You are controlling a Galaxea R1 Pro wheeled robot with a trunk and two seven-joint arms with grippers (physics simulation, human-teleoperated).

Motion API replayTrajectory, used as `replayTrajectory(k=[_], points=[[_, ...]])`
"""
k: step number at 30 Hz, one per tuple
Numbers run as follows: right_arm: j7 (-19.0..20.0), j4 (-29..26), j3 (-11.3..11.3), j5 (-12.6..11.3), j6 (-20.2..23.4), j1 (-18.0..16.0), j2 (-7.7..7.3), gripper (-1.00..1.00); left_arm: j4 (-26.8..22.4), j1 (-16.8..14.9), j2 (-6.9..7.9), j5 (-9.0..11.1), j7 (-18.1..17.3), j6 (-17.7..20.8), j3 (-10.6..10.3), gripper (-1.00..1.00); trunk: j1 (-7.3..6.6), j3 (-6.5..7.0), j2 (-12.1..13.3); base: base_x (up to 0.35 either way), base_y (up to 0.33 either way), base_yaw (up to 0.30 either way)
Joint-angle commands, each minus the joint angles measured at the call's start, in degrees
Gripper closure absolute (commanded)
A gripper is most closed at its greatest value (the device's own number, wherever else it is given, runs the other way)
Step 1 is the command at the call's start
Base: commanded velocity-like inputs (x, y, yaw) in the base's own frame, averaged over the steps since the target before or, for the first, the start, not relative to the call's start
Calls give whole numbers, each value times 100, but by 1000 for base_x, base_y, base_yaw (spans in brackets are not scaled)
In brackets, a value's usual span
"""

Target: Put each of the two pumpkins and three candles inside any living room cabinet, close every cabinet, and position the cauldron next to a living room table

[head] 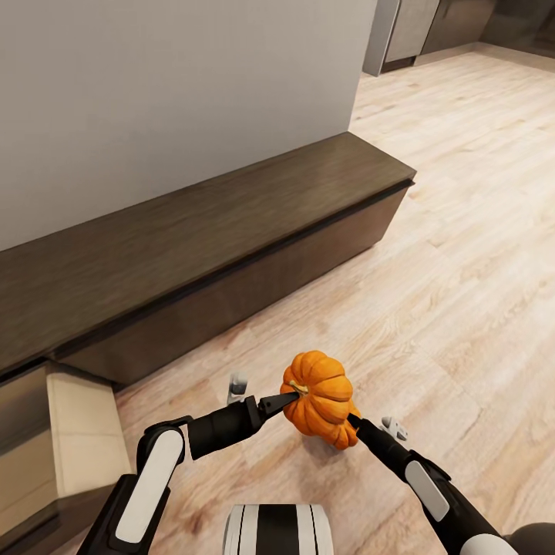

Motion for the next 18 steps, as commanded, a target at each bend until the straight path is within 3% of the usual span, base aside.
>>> replayTrajectory(k=[1,18], points=[[-2,-2,19,-51,18,-1,-6,-100,-2,-2,-3,-6,-15,27,6,100,-1,-3,-1,18,7,0],[-6,0,19,-51,17,-1,-6,-100,0,-2,-3,-6,-15,29,6,100,-1,-3,-1,17,-23,0]])
